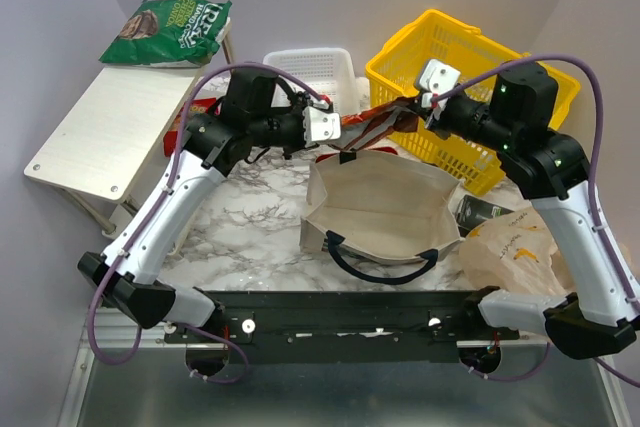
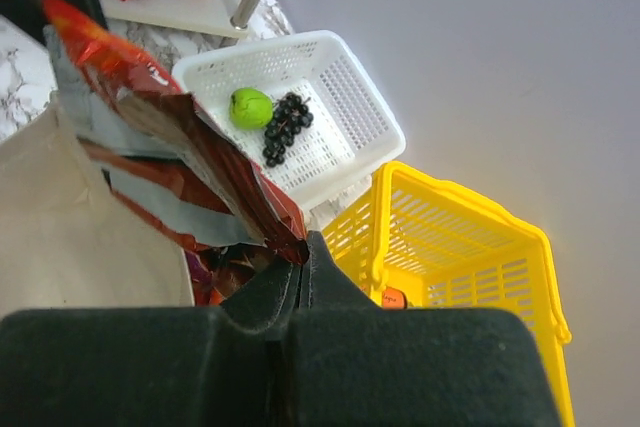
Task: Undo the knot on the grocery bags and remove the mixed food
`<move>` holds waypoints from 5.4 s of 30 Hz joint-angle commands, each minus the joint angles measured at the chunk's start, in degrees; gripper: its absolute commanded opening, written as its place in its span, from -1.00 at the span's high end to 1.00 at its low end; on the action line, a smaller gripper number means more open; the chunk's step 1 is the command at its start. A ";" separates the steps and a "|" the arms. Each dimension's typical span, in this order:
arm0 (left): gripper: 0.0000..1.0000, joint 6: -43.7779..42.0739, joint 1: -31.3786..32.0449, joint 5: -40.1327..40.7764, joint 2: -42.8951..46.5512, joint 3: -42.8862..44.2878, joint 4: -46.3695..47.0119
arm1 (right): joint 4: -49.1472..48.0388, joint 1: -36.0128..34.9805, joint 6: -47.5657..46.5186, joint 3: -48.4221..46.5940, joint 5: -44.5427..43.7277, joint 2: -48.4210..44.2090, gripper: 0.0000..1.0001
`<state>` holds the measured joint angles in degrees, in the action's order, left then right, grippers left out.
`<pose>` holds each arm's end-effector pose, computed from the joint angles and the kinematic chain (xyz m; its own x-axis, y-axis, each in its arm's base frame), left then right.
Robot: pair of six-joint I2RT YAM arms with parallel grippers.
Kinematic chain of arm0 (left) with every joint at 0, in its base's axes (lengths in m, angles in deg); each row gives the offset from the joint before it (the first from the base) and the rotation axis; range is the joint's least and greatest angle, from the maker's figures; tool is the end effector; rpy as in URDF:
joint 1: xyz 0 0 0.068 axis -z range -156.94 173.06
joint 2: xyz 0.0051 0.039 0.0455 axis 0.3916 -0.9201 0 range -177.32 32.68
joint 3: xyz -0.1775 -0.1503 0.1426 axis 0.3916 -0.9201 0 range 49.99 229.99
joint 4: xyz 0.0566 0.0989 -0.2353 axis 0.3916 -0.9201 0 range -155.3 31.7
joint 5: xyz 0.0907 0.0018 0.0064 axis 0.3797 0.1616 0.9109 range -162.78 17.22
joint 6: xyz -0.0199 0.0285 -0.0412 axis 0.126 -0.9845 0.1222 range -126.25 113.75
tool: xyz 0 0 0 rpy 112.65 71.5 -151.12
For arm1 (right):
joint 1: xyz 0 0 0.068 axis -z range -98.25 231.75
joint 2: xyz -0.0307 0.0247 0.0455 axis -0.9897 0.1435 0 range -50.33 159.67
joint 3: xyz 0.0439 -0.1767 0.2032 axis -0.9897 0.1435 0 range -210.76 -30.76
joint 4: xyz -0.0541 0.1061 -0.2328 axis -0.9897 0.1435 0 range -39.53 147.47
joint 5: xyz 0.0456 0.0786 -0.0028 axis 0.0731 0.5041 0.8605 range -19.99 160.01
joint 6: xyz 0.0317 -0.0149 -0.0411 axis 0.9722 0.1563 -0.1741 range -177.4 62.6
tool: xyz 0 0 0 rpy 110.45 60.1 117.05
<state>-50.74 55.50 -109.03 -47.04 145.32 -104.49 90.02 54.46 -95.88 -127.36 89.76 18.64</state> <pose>0.2261 -0.1685 0.4448 0.2981 0.4803 -0.8249 0.9159 0.0992 0.3888 0.1898 0.1115 0.5045 0.3076 -0.5003 -0.8094 -0.6821 0.4772 -0.5541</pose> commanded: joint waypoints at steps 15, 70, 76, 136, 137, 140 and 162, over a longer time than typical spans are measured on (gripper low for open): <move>1.00 -13.86 -7.40 33.68 2.10 28.60 -13.92 | -6.49 2.50 -7.67 11.95 -0.50 -7.71 -0.64; 0.60 -56.40 -78.06 -0.41 12.93 -15.24 23.67 | -12.13 2.50 1.92 15.03 3.89 -3.93 -0.65; -0.30 -59.39 -79.02 0.23 8.19 -6.95 13.89 | -12.04 2.50 1.57 16.96 3.02 -5.33 -0.66; 1.00 -66.24 -61.45 -9.36 18.64 -9.29 -23.41 | -12.48 2.50 3.15 21.80 3.81 -4.55 -0.68; 1.00 -68.43 -61.54 -9.19 18.47 -8.76 -24.02 | -12.48 2.50 3.23 21.71 3.81 -4.37 -0.68; 1.00 -69.77 -62.41 -8.14 17.06 -6.92 -24.91 | -12.57 2.50 3.41 21.63 4.07 -4.02 -0.68; 0.49 -90.98 -72.09 -16.23 13.54 -6.21 -34.85 | -13.45 2.50 2.62 23.65 3.19 -4.28 -0.68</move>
<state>-121.18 -16.01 -125.18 -33.75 140.51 -130.35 78.30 56.74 -93.28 -103.97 93.02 14.62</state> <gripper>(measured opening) 0.033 0.839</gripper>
